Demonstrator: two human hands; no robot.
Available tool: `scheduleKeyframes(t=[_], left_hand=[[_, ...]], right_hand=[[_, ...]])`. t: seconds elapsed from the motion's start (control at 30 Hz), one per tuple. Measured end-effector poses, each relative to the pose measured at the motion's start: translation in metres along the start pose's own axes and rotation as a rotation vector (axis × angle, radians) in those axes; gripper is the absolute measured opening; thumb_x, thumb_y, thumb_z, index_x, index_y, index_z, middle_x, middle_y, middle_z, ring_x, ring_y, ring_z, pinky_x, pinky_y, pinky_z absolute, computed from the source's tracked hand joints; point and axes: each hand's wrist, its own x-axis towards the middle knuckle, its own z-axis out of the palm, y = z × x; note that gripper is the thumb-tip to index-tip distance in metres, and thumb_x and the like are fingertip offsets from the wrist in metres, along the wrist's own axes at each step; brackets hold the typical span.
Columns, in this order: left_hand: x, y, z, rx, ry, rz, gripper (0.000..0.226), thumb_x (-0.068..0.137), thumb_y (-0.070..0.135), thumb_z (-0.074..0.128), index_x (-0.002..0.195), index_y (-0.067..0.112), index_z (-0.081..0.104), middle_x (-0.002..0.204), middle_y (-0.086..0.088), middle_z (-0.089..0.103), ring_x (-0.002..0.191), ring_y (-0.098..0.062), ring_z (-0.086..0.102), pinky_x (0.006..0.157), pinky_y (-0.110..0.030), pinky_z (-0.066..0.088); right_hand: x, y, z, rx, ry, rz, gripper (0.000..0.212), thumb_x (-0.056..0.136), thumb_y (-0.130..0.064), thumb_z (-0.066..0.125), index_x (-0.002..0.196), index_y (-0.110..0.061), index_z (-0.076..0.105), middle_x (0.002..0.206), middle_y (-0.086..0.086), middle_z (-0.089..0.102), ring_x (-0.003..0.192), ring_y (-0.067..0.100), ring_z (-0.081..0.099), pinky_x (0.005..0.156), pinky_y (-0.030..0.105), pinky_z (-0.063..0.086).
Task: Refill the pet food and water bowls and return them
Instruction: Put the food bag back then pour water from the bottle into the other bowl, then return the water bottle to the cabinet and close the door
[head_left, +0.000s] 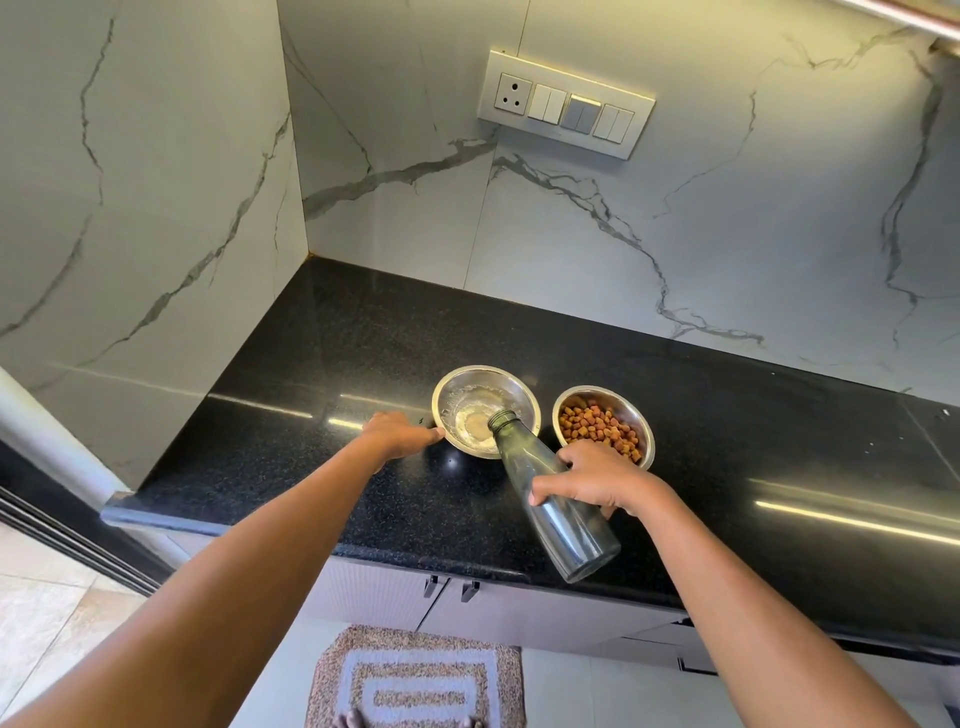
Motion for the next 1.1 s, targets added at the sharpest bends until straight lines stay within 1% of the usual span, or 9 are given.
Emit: scheduleKeyframes(t=[0.23, 0.43, 0.5, 0.57, 0.63, 0.7, 0.77, 0.97, 1.1], left_hand=[[0.005, -0.005, 0.002, -0.029, -0.014, -0.011, 0.094, 0.087, 0.071, 0.053, 0.147, 0.001, 0.044, 0.159, -0.020, 0.036, 0.145, -0.038, 0.035, 0.115, -0.046, 0.036], [0.004, -0.005, 0.000, -0.036, -0.012, 0.020, 0.087, 0.091, 0.067, 0.051, 0.149, 0.003, 0.041, 0.160, -0.019, 0.035, 0.146, -0.037, 0.034, 0.117, -0.046, 0.033], [0.004, -0.008, -0.001, -0.087, 0.003, 0.013, 0.084, 0.090, 0.064, 0.055, 0.147, 0.004, 0.044, 0.157, -0.017, 0.039, 0.143, -0.035, 0.038, 0.114, -0.045, 0.036], [0.004, -0.010, -0.003, -0.118, 0.019, 0.010, 0.076, 0.090, 0.060, 0.059, 0.140, 0.004, 0.051, 0.149, -0.016, 0.049, 0.133, -0.033, 0.048, 0.105, -0.042, 0.042], [0.003, -0.010, -0.005, -0.160, 0.055, 0.012, 0.058, 0.089, 0.055, 0.064, 0.120, 0.007, 0.061, 0.126, -0.014, 0.060, 0.107, -0.026, 0.058, 0.084, -0.034, 0.047], [0.000, -0.004, -0.008, -0.187, 0.112, 0.033, 0.037, 0.088, 0.046, 0.067, 0.097, 0.010, 0.063, 0.100, -0.009, 0.064, 0.080, -0.018, 0.056, 0.065, -0.028, 0.044], [-0.006, 0.006, -0.014, -0.173, 0.176, 0.077, 0.025, 0.085, 0.036, 0.067, 0.090, 0.011, 0.062, 0.086, -0.003, 0.064, 0.072, -0.015, 0.054, 0.059, -0.027, 0.041], [-0.038, 0.059, -0.042, -0.190, 0.288, 0.371, 0.027, 0.088, 0.028, 0.068, 0.112, 0.016, 0.068, 0.106, -0.003, 0.071, 0.100, -0.020, 0.065, 0.085, -0.030, 0.050], [-0.067, 0.105, -0.074, -0.271, 0.327, 0.669, 0.022, 0.091, 0.028, 0.068, 0.111, 0.018, 0.070, 0.104, 0.003, 0.074, 0.096, -0.009, 0.068, 0.091, -0.029, 0.055]], right_hand=[[0.002, 0.006, 0.016, 0.103, 0.117, -0.044, 0.051, 0.067, -0.052, 0.085, 0.103, -0.021, 0.068, 0.101, 0.002, 0.072, 0.091, 0.020, 0.071, 0.076, 0.042, 0.064], [-0.001, 0.009, 0.034, 0.208, 0.227, -0.099, 0.069, 0.058, -0.057, 0.086, 0.114, -0.024, 0.064, 0.109, -0.004, 0.070, 0.098, 0.016, 0.067, 0.086, 0.042, 0.061], [-0.004, 0.009, 0.038, 0.269, 0.262, -0.129, 0.064, 0.060, -0.053, 0.088, 0.113, -0.027, 0.064, 0.108, -0.005, 0.071, 0.098, 0.015, 0.068, 0.086, 0.043, 0.061], [-0.008, 0.008, 0.038, 0.333, 0.293, -0.155, 0.063, 0.064, -0.049, 0.090, 0.118, -0.030, 0.063, 0.110, -0.009, 0.071, 0.099, 0.011, 0.067, 0.087, 0.037, 0.059], [-0.013, 0.007, 0.037, 0.385, 0.349, -0.186, 0.065, 0.065, -0.048, 0.090, 0.122, -0.033, 0.062, 0.112, -0.012, 0.070, 0.103, 0.006, 0.066, 0.090, 0.036, 0.057], [-0.017, 0.005, 0.033, 0.441, 0.424, -0.216, 0.066, 0.064, -0.048, 0.090, 0.123, -0.035, 0.062, 0.113, -0.015, 0.071, 0.105, 0.004, 0.065, 0.095, 0.038, 0.056], [-0.019, 0.002, 0.026, 0.487, 0.485, -0.244, 0.065, 0.065, -0.046, 0.090, 0.122, -0.035, 0.062, 0.113, -0.016, 0.070, 0.106, 0.003, 0.064, 0.098, 0.040, 0.055], [-0.029, -0.007, -0.007, 0.517, 0.622, -0.312, 0.069, 0.057, -0.054, 0.091, 0.118, -0.043, 0.061, 0.111, -0.016, 0.072, 0.104, 0.006, 0.069, 0.095, 0.043, 0.059], [-0.050, -0.020, -0.046, 0.547, 0.761, -0.402, 0.067, 0.057, -0.050, 0.092, 0.118, -0.040, 0.064, 0.111, -0.015, 0.073, 0.104, 0.003, 0.069, 0.096, 0.039, 0.059]])
